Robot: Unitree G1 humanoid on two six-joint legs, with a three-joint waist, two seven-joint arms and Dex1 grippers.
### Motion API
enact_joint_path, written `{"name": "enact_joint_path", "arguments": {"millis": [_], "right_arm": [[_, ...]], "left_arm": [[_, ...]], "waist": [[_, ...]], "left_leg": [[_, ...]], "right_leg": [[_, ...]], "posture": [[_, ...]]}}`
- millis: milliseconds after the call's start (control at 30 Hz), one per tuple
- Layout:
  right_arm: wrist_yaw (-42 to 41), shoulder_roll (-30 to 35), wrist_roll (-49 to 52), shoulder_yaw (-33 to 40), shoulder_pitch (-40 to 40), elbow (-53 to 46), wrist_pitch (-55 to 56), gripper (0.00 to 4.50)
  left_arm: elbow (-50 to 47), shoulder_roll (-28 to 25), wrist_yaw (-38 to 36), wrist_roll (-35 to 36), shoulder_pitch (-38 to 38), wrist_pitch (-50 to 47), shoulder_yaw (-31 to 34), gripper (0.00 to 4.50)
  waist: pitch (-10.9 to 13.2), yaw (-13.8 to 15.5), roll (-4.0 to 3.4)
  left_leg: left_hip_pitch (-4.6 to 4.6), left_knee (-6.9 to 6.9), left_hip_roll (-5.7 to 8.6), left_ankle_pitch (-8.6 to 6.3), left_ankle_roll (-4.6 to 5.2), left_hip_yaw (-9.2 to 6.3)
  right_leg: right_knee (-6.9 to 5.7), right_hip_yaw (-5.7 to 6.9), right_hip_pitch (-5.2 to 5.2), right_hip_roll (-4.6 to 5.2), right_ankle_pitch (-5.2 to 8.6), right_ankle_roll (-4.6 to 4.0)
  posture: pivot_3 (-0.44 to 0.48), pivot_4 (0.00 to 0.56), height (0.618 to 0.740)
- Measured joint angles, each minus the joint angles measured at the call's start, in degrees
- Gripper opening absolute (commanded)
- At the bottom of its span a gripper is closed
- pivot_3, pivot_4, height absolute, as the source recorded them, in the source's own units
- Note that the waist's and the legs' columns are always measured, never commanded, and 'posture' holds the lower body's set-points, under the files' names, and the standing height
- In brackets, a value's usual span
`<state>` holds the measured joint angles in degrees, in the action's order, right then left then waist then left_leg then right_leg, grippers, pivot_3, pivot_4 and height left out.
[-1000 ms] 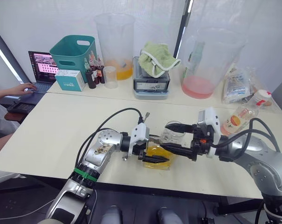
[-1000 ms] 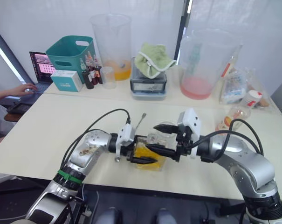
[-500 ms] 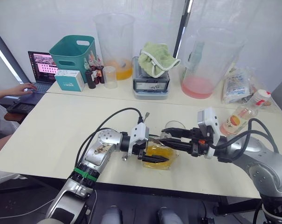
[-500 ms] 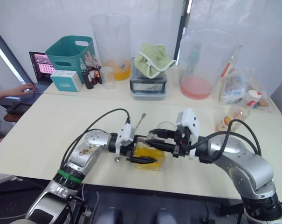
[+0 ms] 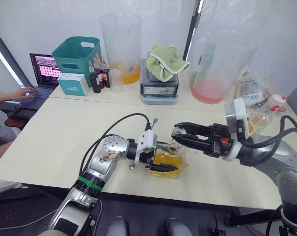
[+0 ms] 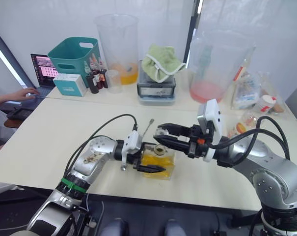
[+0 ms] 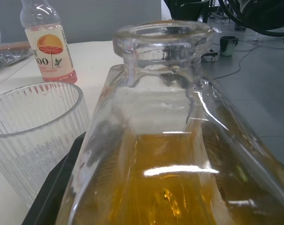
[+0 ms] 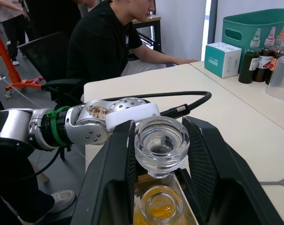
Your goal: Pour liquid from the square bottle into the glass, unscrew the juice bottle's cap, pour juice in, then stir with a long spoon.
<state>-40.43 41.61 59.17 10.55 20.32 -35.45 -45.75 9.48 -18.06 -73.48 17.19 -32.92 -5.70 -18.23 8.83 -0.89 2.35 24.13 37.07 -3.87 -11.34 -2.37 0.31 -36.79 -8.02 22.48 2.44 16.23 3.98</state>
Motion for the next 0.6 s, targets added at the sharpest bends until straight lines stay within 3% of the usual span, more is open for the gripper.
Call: {"name": "enact_joint_path", "arguments": {"millis": [100,200,400,600], "right_arm": [[1.4,1.3,0.7,3.0,-1.9,-0.4,0.0,1.05],[2.1,3.5,-0.7,10.6,-9.7,1.0,0.5,1.05],[2.9,2.2,-14.1,23.5,-27.1,11.0,9.0,1.05],[8.0,-4.5,-27.4,23.8,-30.0,23.1,21.2,1.05]], "left_arm": [[0.0,0.1,0.1,0.0,-0.1,0.3,-0.4,2.83],[0.0,0.1,0.2,0.0,-0.1,0.5,-0.7,2.83],[-0.1,-0.5,0.3,0.2,0.1,0.7,-0.4,2.83],[0.0,-0.7,0.2,0.2,0.1,0.6,-0.2,2.83]], "waist": [[0.0,0.2,0.0],[0.0,0.3,0.0],[0.0,0.1,-0.05],[-0.1,-0.3,-0.21]], "left_leg": [[0.03,0.0,0.01,0.0,0.0,-0.02],[0.04,0.0,0.02,0.0,0.0,-0.05],[-0.07,-0.03,0.04,0.02,0.04,-0.06],[-0.18,-0.05,0.09,0.04,0.07,-0.05]], "right_leg": [[0.02,0.0,-0.01,0.0,0.0,0.0],[0.09,0.0,-0.1,0.01,0.01,0.02],[0.05,0.0,-0.18,0.0,0.07,0.04],[0.02,-0.06,-0.22,0.0,0.15,0.16]], "posture": [[0.0,0.15,0.74],[0.0,0.15,0.74],[0.0,0.15,0.74],[0.0,0.15,0.74]]}}
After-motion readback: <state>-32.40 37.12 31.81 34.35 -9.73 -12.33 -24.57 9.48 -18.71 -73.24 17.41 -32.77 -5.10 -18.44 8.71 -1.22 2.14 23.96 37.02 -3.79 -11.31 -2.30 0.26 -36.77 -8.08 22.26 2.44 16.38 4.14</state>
